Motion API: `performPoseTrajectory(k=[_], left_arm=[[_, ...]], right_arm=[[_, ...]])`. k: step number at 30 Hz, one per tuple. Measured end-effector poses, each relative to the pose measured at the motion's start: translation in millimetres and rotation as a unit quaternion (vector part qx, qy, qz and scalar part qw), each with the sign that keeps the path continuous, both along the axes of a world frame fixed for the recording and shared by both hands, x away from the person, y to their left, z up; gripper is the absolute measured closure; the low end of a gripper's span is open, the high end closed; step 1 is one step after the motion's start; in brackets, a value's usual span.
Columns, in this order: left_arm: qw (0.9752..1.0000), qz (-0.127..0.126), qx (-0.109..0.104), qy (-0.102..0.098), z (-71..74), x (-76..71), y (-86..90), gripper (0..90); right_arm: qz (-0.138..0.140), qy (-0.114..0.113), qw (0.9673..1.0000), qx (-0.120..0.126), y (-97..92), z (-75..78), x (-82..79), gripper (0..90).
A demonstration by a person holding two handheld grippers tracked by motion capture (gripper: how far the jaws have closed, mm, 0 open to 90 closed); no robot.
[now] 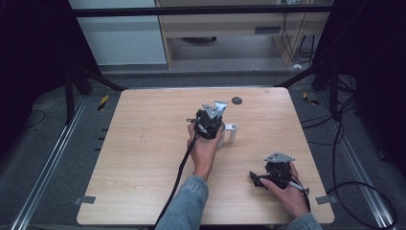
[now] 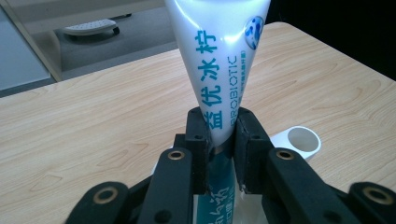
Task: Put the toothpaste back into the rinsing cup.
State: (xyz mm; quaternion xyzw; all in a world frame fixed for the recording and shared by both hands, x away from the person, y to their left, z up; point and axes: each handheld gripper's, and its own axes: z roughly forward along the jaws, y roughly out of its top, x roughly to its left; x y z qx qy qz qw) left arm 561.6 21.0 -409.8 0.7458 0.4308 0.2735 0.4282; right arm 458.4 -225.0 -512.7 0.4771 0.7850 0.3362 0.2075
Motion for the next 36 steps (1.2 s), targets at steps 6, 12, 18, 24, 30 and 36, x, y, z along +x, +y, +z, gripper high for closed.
performPoseTrajectory(k=[6,12,18,24,30,36], left_arm=[[0.9999,-0.001,-0.002,0.01,1.4,3.3,1.7,76.7],[0.9996,-0.007,0.004,0.026,4.8,7.2,1.3,76.4],[0.9993,-0.009,0.009,0.035,7.5,9.4,-0.5,76.1],[0.9992,-0.01,0.013,0.037,6.8,9.2,-1.1,75.9],[0.9993,-0.01,0.013,0.034,8.2,8.5,-0.1,75.4],[0.9993,-0.013,0.017,0.032,9.8,5.3,-1.1,73.5]], right_arm=[[0.0,0.001,1.0,0.001,0.1,0.2,-0.2,1.9],[0.0,0.001,1.0,0.001,0.1,0.2,-0.2,2.0],[0.0,0.001,1.0,0.001,0.1,0.1,-0.1,1.9],[0.0,0.001,1.0,0.001,0.1,0.1,-0.1,1.9],[0.0,0.001,1.0,0.001,0.1,0.1,-0.1,2.0],[0.0,0.001,1.0,0.001,0.1,0.1,-0.1,1.9]])
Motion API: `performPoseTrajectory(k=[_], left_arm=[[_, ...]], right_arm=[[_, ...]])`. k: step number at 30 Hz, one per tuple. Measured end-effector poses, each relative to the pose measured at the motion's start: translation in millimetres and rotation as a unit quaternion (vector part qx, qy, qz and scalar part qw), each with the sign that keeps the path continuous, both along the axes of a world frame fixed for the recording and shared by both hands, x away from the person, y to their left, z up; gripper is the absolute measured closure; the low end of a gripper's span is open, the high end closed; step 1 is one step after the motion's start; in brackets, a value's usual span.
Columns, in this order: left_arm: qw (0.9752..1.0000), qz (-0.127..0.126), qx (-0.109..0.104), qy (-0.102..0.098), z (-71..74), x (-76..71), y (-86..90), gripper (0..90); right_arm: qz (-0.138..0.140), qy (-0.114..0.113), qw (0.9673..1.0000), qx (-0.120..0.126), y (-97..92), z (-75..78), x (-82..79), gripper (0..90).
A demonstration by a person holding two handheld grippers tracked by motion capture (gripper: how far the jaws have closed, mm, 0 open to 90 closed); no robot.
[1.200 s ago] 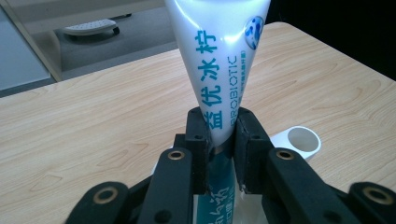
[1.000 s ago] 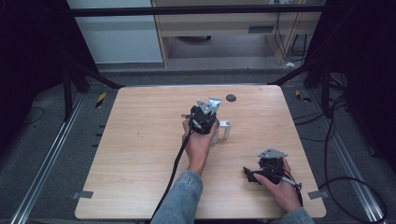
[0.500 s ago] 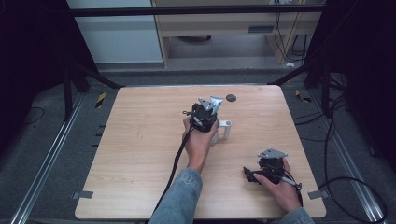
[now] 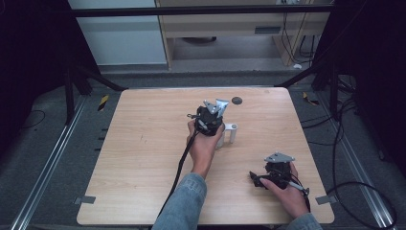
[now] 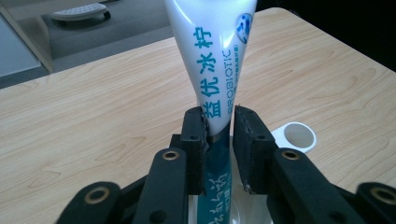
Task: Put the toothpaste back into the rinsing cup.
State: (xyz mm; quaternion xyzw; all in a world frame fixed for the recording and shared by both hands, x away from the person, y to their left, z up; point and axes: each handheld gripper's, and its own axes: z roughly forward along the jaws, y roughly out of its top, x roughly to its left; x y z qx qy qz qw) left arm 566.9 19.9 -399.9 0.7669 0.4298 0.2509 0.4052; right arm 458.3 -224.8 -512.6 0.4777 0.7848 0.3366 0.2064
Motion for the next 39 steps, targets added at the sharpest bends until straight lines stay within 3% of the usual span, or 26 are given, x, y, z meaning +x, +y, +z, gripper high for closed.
performPoseTrajectory(k=[12,31,39], left_arm=[[0.9999,0.001,0.011,-0.003,-0.1,-7.0,7.9,65.4],[0.9998,-0.002,0.017,-0.004,4.1,-10.6,15.7,63.4],[0.9994,-0.012,0.032,-0.009,9.7,-16.4,21.4,57.4]], right_arm=[[-0.001,-0.001,1.0,-0.001,0.0,-0.1,0.1,1.9],[0.0,-0.002,1.0,-0.002,-0.1,-0.3,0.2,1.9],[0.001,-0.002,1.0,-0.002,-0.1,-0.3,0.2,1.9]])
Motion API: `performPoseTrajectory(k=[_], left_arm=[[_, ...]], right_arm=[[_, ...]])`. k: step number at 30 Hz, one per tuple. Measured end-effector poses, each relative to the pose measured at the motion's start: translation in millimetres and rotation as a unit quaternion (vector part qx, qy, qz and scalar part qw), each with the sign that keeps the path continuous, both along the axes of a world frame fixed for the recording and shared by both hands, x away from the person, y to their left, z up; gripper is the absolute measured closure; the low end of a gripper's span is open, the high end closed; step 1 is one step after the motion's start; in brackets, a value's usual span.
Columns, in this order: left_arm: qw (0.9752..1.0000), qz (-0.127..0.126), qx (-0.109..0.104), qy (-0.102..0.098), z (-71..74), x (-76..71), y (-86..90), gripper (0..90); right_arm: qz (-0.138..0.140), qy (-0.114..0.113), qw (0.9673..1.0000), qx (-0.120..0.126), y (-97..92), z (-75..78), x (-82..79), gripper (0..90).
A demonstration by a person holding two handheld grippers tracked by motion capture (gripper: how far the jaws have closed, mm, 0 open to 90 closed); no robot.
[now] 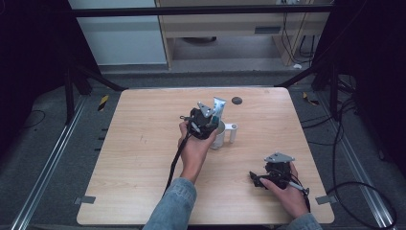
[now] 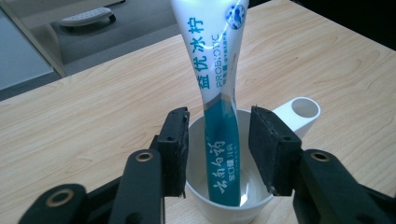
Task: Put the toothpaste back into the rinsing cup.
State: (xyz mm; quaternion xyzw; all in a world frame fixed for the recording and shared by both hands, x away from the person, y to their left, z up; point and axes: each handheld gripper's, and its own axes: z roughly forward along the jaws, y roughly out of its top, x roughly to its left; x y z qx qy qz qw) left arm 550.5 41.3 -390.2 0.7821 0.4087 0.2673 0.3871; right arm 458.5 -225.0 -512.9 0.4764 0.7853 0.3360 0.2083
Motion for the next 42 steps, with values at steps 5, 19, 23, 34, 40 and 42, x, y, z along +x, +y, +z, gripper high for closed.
performPoseTrajectory(k=[5,19,23,34,40,42], left_arm=[[0.9997,-0.018,0.015,0.002,0.5,-8.0,-0.1,46.4],[0.9951,-0.082,0.026,0.049,1.0,-34.6,12.9,8.1],[0.9946,-0.087,0.028,0.05,-1.6,-39.8,18.1,6.9],[0.9894,-0.103,0.063,0.081,-26.9,-52.5,40.2,4.1],[0.9889,-0.085,0.069,0.1,-42.1,-56.4,60.8,4.3],[0.9893,-0.079,0.068,0.102,-44.7,-56.9,64.9,4.3]], right_arm=[[0.0,0.0,1.0,0.0,0.0,0.0,0.0,1.9],[-0.003,-0.003,1.0,-0.002,0.6,-0.3,-0.5,2.0],[-0.003,-0.003,1.0,-0.002,0.6,-0.2,-0.5,2.0],[-0.003,-0.003,1.0,-0.002,0.6,-0.3,-0.5,2.0],[-0.003,-0.002,1.0,-0.002,0.7,-0.2,-0.6,2.1],[-0.002,-0.003,1.0,-0.002,0.7,-0.2,-0.6,2.1]])
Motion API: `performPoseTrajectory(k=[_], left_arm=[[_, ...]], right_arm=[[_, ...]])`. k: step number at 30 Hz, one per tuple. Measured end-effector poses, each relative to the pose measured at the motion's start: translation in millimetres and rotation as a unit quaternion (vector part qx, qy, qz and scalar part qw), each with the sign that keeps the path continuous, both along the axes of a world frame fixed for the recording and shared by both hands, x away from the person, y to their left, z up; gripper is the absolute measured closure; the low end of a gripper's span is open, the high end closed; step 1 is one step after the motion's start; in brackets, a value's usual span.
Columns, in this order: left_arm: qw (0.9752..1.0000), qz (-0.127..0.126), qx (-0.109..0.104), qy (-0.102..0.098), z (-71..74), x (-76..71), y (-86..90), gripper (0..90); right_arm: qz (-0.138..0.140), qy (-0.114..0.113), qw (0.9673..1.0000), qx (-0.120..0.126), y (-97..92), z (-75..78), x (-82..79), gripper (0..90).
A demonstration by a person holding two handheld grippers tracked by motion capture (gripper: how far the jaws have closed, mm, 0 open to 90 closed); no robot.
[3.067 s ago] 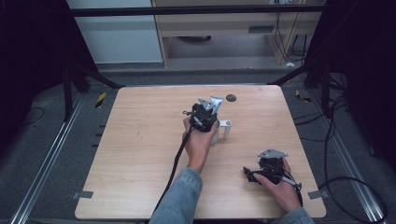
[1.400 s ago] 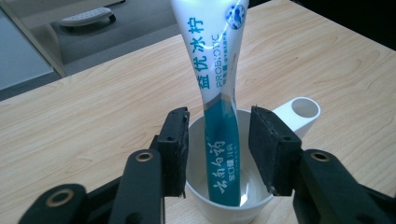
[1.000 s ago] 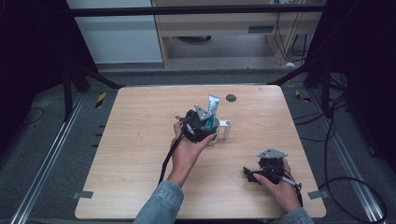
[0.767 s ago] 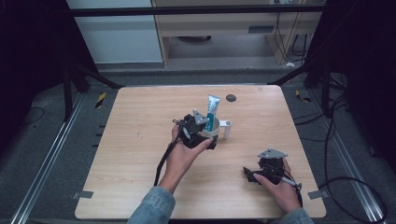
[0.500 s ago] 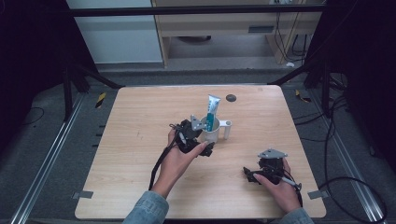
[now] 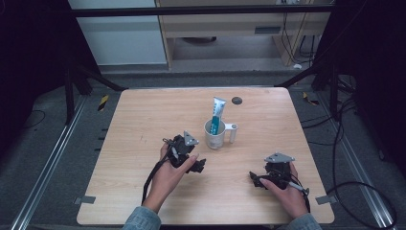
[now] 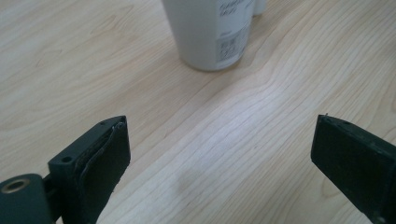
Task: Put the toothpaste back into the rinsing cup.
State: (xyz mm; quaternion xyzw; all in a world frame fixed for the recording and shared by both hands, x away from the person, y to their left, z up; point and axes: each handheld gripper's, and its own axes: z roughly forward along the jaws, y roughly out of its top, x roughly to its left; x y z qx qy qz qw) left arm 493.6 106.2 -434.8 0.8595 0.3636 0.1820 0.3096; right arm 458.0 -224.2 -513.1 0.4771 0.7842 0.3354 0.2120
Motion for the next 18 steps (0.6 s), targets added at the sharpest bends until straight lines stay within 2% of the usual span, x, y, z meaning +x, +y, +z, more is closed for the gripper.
performPoseTrajectory(k=[4,12,18], left_arm=[[0.9999,0.016,0.0,0.007,-8.1,-1.1,14.9,4.7],[0.9993,0.034,0.002,0.015,-20.7,-4.6,34.2,5.2],[0.9988,0.047,0.0,0.015,-24.7,-8.7,47.8,5.5]], right_arm=[[0.0,0.0,1.0,0.0,0.1,0.0,-0.1,2.1],[0.0,0.0,1.0,0.0,0.1,0.0,-0.1,2.1],[0.0,0.0,1.0,0.0,0.1,0.0,-0.1,2.1]])
